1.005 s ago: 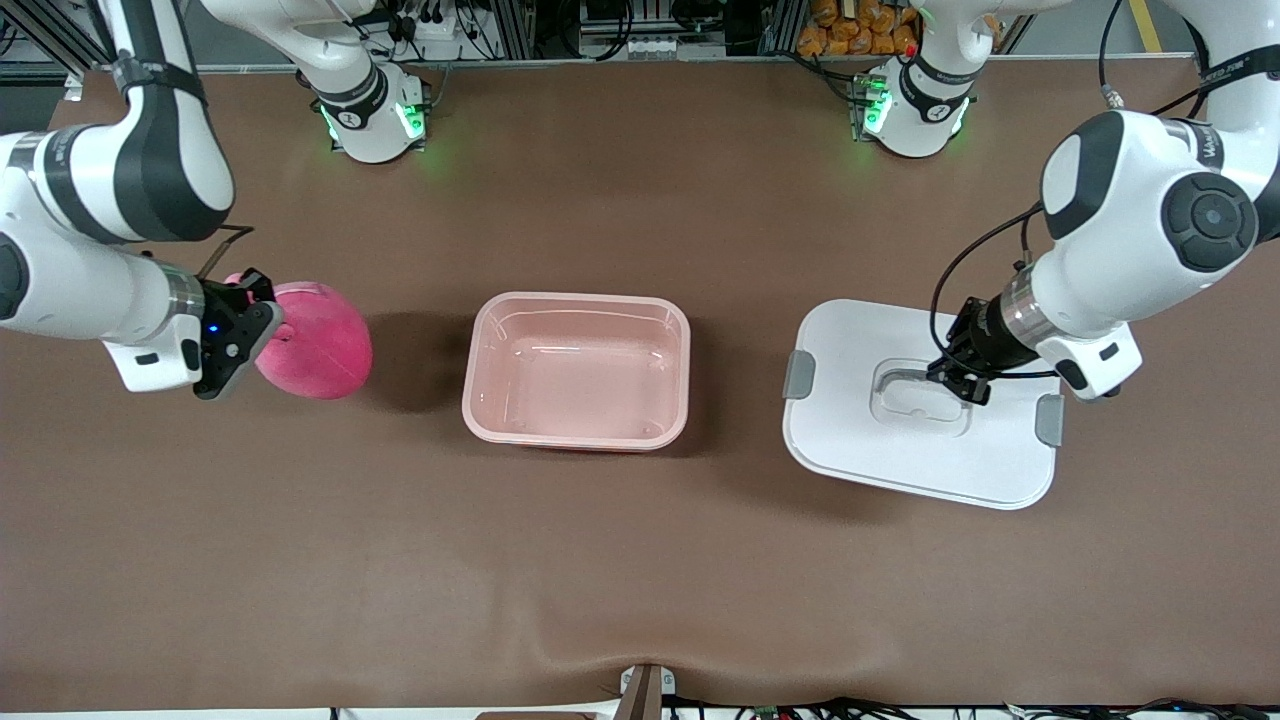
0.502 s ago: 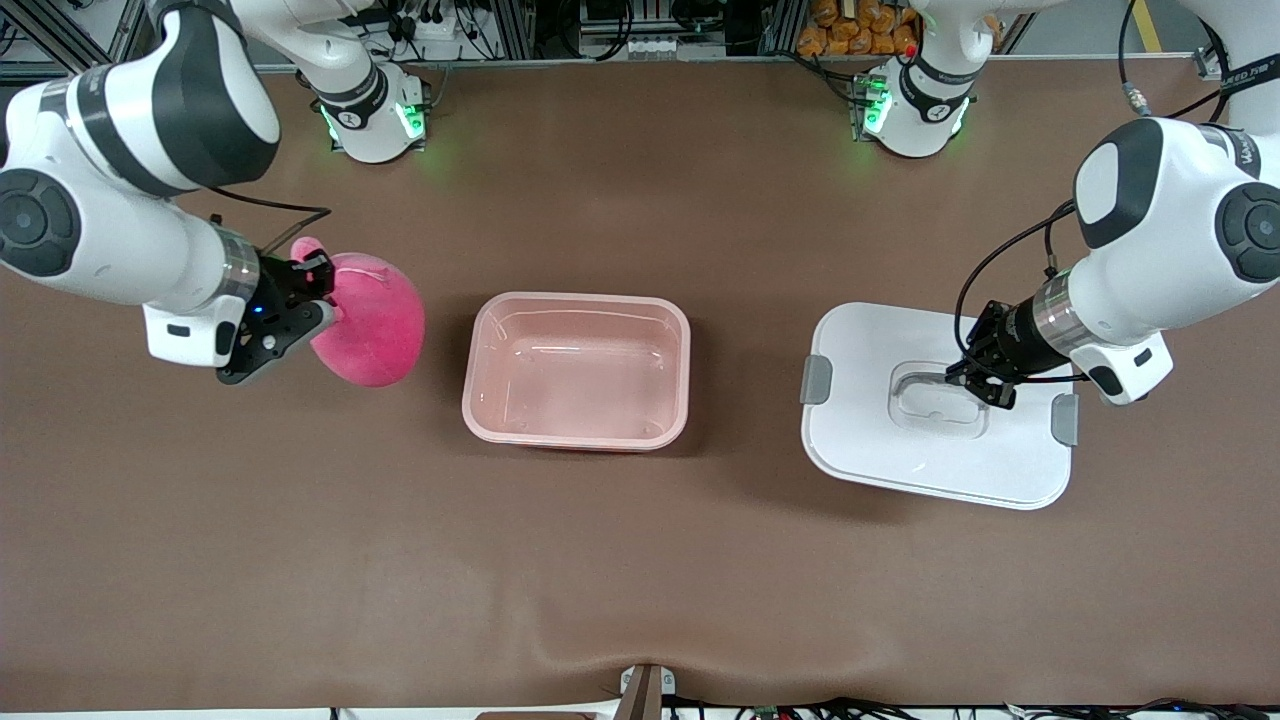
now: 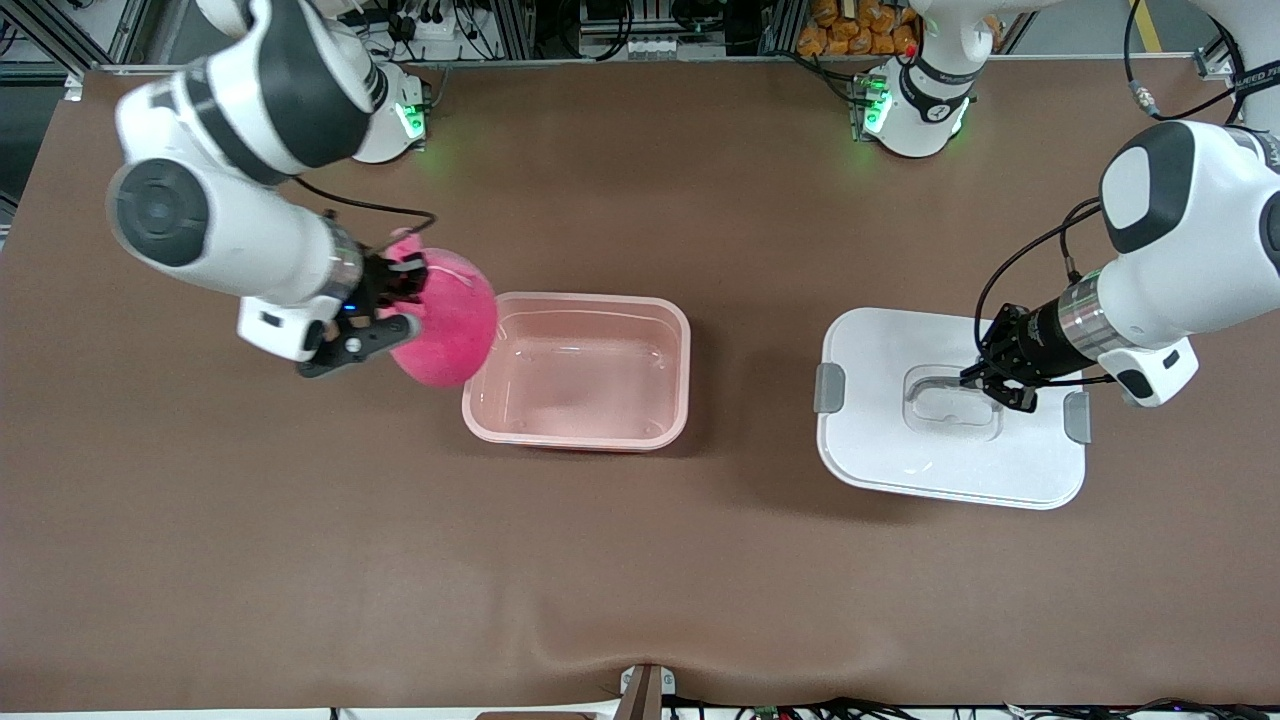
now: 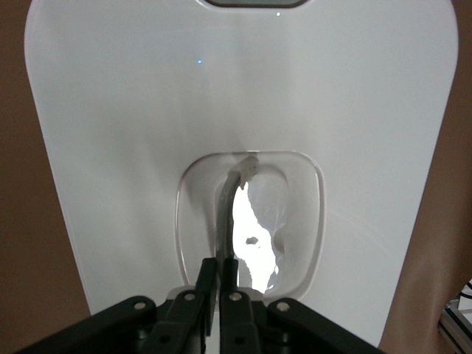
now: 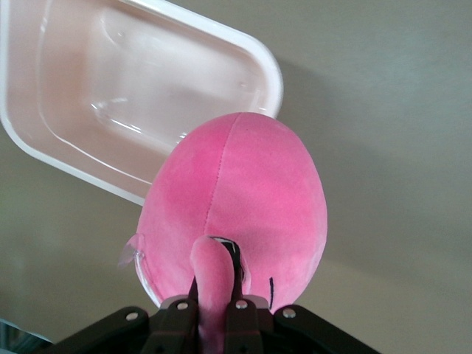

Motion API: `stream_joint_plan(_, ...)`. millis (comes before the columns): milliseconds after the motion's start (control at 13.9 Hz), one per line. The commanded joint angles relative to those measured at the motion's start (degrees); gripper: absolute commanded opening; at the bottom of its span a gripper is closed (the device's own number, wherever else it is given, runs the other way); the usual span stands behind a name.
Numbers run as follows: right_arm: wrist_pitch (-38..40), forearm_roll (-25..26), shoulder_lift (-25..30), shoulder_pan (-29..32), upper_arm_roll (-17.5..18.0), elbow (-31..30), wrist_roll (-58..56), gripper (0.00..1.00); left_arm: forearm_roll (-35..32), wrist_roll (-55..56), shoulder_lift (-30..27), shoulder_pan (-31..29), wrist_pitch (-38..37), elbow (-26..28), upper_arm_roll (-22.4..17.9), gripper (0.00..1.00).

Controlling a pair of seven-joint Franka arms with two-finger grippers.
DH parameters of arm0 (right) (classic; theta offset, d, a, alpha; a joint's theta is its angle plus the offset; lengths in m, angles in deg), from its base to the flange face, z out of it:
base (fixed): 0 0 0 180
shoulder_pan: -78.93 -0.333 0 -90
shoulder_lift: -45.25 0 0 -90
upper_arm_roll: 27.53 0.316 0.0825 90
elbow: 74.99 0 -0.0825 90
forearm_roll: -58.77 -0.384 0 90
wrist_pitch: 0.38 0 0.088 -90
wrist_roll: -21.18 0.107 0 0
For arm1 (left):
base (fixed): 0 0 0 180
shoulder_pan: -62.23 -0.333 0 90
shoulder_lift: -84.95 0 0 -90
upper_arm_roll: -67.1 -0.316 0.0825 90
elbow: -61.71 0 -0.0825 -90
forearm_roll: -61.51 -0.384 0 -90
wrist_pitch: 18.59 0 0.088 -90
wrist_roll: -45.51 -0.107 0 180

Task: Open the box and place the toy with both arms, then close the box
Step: 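Lift the pink toy with the right gripper over the open box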

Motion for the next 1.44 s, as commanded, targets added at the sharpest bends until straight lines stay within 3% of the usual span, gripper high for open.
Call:
stream_joint_plan(0, 1.57, -2.52, -4.72, -1.14, -0.70, 7.44, 5.68, 0.00, 1.52, 0.20, -1.65, -0.39, -0.41, 1.18, 0.25, 0.00)
stream_joint_plan(431, -1.49, -4.36, -7.80, -3.51, -0.70, 10.43, 22.10, 0.00, 1.69, 0.28, -1.65, -0.39, -0.41, 1.17, 0.25, 0.00)
stream_joint_plan(1363, -5.90, -4.28, -14.21, -5.36, -0.61, 12.29, 22.48, 0.00, 1.61, -0.42, -1.56, -0.65, -0.50, 1.09, 0.25, 0.00)
